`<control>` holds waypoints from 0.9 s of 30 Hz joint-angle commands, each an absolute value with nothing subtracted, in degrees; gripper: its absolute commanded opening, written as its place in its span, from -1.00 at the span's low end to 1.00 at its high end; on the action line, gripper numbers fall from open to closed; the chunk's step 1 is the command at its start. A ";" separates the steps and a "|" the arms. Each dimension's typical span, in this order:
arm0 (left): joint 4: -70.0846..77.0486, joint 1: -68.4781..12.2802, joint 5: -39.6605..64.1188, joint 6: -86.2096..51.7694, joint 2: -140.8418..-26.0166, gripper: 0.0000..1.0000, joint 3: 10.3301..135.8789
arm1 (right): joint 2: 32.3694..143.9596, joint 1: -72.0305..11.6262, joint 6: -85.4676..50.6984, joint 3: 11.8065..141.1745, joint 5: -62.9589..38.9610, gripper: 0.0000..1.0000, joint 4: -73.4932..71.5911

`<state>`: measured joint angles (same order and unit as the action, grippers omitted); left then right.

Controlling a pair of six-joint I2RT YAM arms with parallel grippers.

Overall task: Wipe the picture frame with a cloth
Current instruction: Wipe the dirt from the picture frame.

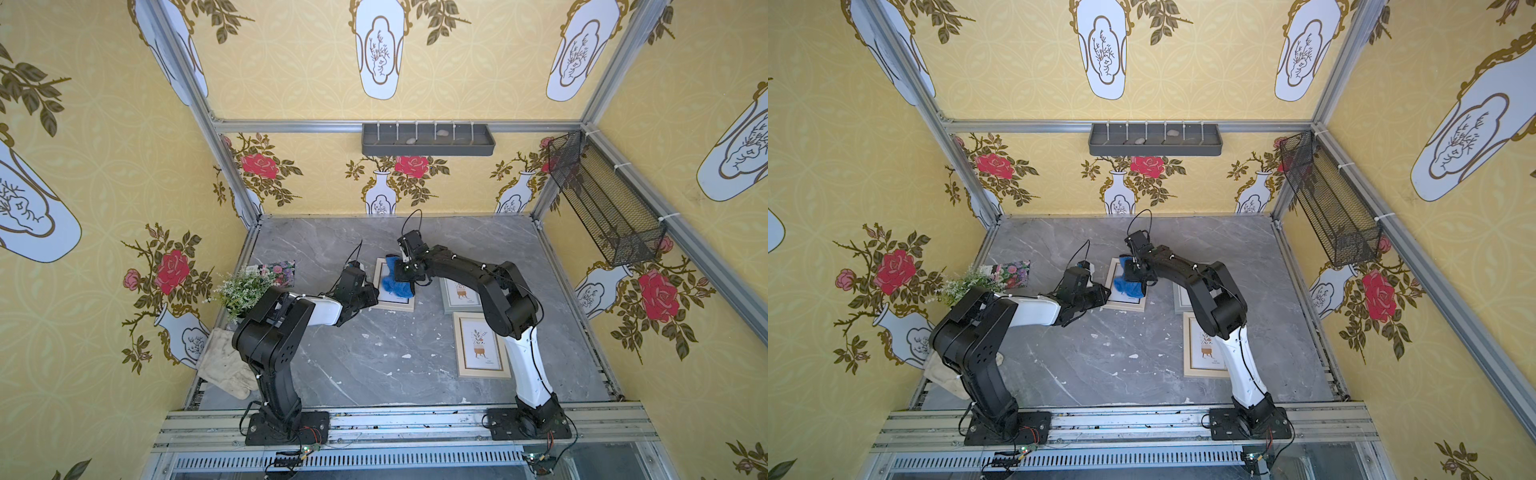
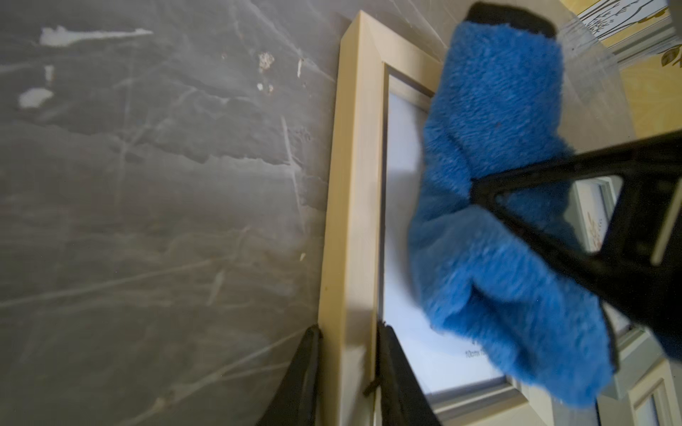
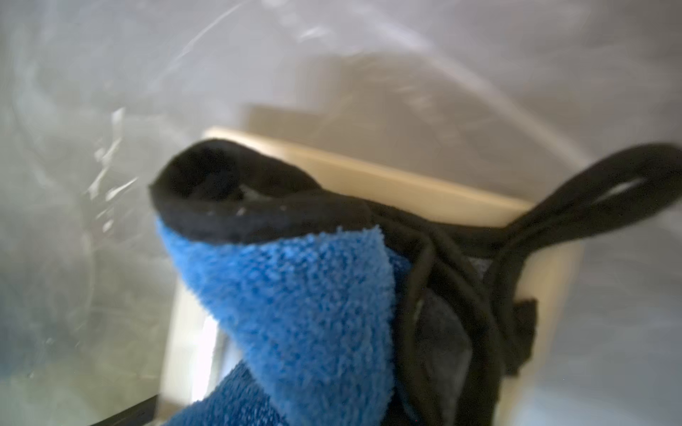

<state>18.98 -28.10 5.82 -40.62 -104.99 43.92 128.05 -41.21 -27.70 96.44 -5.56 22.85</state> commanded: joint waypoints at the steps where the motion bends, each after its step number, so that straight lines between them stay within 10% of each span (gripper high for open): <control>1: -5.35 -27.96 0.71 -41.57 -107.25 -0.65 42.08 | 128.16 -43.06 -28.67 96.13 -5.48 -0.82 28.29; 27: -4.55 -27.91 2.33 -41.88 -108.29 -0.65 42.28 | 116.22 -42.16 -32.48 79.81 -2.09 -0.81 25.91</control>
